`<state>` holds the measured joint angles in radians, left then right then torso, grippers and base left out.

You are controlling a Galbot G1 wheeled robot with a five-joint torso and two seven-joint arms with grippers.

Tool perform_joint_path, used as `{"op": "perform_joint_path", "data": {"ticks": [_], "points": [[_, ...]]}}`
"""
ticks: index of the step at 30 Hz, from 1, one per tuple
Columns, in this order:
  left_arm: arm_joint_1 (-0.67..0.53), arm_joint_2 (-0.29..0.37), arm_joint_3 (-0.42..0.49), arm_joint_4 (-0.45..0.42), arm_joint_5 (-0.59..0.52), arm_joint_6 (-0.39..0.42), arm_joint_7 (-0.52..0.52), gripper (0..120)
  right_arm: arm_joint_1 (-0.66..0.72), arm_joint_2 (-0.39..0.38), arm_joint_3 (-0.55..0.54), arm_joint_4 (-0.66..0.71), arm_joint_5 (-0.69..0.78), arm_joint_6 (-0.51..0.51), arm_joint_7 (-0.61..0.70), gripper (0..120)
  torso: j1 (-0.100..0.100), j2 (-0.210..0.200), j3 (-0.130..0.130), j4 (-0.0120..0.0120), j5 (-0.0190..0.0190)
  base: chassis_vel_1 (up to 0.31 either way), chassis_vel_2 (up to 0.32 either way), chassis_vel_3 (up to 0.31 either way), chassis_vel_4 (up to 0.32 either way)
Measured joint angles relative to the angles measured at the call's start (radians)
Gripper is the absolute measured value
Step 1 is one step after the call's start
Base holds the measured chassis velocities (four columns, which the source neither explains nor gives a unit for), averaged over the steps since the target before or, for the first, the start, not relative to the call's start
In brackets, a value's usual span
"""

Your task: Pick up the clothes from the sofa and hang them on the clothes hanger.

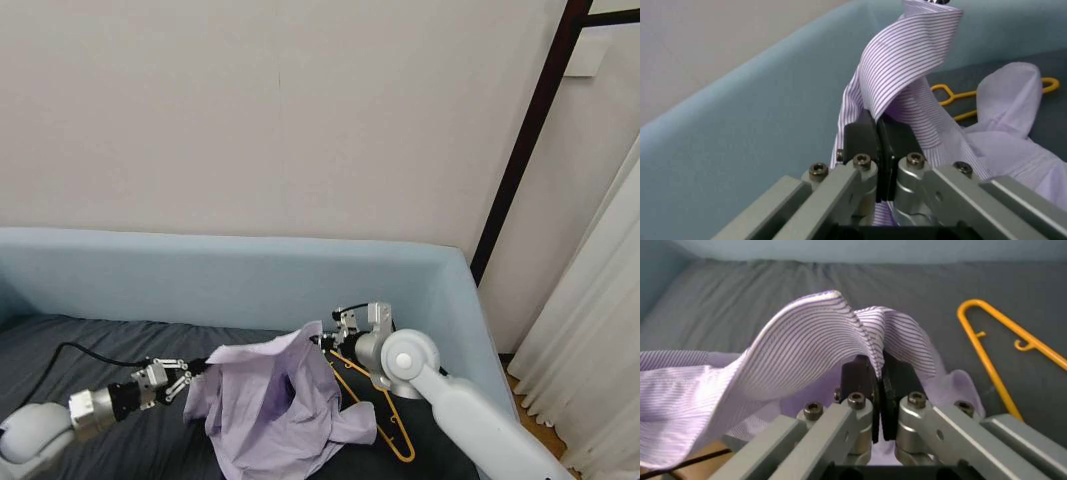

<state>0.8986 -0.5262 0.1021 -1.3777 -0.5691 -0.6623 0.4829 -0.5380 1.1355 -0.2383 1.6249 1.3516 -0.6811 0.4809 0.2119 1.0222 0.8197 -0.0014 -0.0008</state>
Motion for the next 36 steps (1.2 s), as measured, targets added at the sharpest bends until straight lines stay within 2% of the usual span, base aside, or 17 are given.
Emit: {"op": "perform_joint_path", "data": {"ticks": [3,6,12,20,24,27,29,31,34,35,36], "points": [[-0.093,-0.08,0.071,0.09,-0.001,0.0,0.013,0,0.001,-0.006,-0.001,-0.034,-0.018,-0.023,-0.011,0,0.0,0.0,0.0,-0.0002,0.0001,0.0,0.0,0.0,0.0],[-0.135,-0.109,0.105,0.134,-0.014,0.0,0.023,0,0.007,-0.026,-0.002,-0.041,0.003,-0.046,-0.009,0,0.0,0.0,0.0,-0.0004,0.0002,0.0,0.0,0.0,0.0],[-0.141,-0.118,0.107,0.169,-0.019,0.0,0.06,0,-0.001,-0.088,-0.007,-0.035,0.034,-0.054,-0.018,0,0.0,0.0,0.0,0.0002,0.0,0.0,0.0,0.0,0.0],[-0.122,-0.105,0.082,0.16,-0.037,0.017,0.063,0,-0.054,-0.114,0.0,-0.002,-0.103,-0.049,-0.096,0,0.0,0.0,0.0,0.0003,0.0002,0.0,0.0,0.0,0.0],[-0.114,-0.096,0.075,0.144,-0.061,0.036,0.053,0,-0.093,-0.153,-0.001,0.043,-0.267,-0.025,-0.165,16,0.0,0.0,0.0,-0.0002,0.0003,0.0,0.0,0.0,0.0],[-0.11,-0.095,0.076,0.14,-0.069,0.041,0.049,0,-0.102,-0.162,-0.001,0.055,-0.31,-0.013,-0.185,23,0.0,0.0,0.0,0.0,-0.0004,0.0,0.0,0.0,0.0],[-0.107,-0.095,0.079,0.126,-0.082,0.049,0.038,0,-0.129,-0.19,-0.003,0.091,-0.406,0.017,-0.233,35,0.0,0.0,0.0,0.0001,0.0001,0.0,0.0,0.0,0.0],[-0.107,-0.096,0.081,0.125,-0.083,0.049,0.036,0,-0.136,-0.198,-0.004,0.102,-0.424,0.029,-0.241,38,0.0,0.0,0.0,0.0,0.0,0.0,0.0,0.0,0.0],[-0.109,-0.097,0.086,0.107,-0.102,0.062,0.025,0,-0.185,-0.246,-0.03,0.155,-0.632,0.15,-0.324,54,0.0,0.0,0.0,0.0,0.0,0.0,0.0,0.0,0.0],[-0.109,-0.094,0.088,0.099,-0.107,0.069,0.02,0,-0.196,-0.258,-0.04,0.165,-0.677,0.179,-0.345,59,0.0,0.0,0.0,0.0,-0.0001,0.0,0.0,0.0,0.0],[-0.109,-0.094,0.088,0.099,-0.107,0.069,0.02,0,-0.196,-0.258,-0.04,0.165,-0.677,0.179,-0.345,59,0.0,0.0,0.0,0.0,-0.0001,0.0,0.0,0.0,0.0]]}}
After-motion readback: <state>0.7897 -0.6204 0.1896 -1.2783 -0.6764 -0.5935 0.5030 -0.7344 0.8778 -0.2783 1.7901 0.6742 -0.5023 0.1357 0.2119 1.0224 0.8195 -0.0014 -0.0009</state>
